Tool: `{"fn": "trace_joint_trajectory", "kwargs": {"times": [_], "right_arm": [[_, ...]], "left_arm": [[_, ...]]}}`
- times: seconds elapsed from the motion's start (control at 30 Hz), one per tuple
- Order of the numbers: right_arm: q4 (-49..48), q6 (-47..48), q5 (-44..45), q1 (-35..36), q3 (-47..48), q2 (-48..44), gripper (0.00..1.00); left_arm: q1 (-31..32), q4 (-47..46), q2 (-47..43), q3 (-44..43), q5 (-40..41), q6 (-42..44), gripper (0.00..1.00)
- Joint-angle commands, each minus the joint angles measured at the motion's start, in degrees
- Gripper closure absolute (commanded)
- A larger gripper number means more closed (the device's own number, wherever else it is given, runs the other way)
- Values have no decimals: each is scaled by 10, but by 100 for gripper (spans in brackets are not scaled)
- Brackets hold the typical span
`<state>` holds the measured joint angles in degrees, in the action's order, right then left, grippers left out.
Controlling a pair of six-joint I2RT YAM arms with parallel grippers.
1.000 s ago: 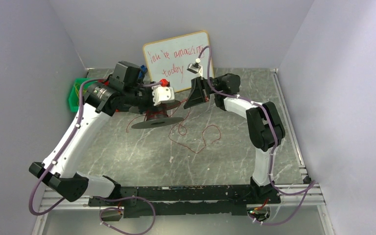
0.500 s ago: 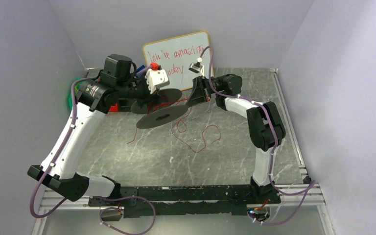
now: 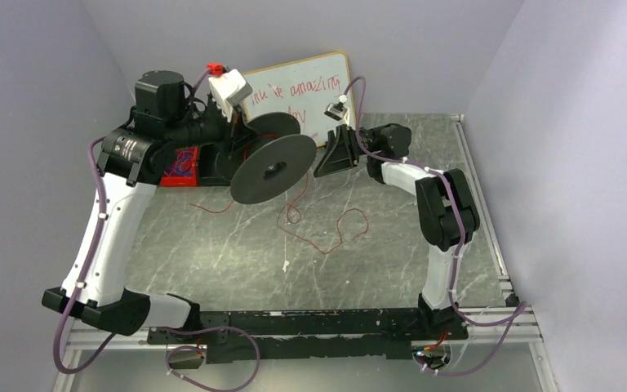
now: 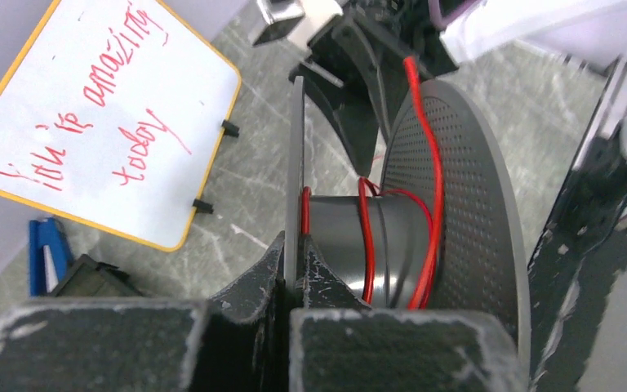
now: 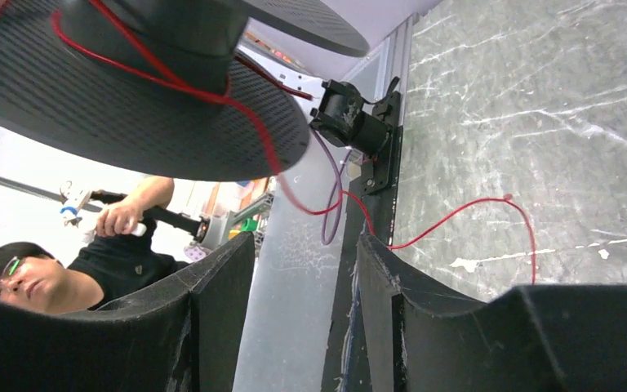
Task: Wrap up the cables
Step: Wrap the cable around the cable reel.
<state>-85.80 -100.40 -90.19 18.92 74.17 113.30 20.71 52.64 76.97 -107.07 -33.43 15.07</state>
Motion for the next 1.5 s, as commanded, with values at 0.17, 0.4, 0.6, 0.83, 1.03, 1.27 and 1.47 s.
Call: {"fn": "trace_joint_trajectory", "kwargs": {"times": [0.17,0.4,0.6,0.83,1.03,1.27,1.47], "right_arm": [[-126,16,-39,2,-13,-43,50],[-126,39,-39,2,-28,-94,1],[-111,7,-37,-23,-9,-101,1],[78,312,178,-63,-148,-309,1],[897,937,634,-25,-63,-447,1],[749,1108,553,-27,-271,-506,1],[734,1268,539,46,-308,-454,1]], "left_arm": [[-22,-104,5,-55,-13,-125,97],[-23,-122,13,-51,89,-143,97],[-25,-124,9,-17,138,-147,97],[-30,-126,3,0,148,-166,97],[-41,-135,8,7,156,-190,97],[-51,-146,12,10,165,-216,97],[-62,-150,24,-9,146,-240,98]]}}
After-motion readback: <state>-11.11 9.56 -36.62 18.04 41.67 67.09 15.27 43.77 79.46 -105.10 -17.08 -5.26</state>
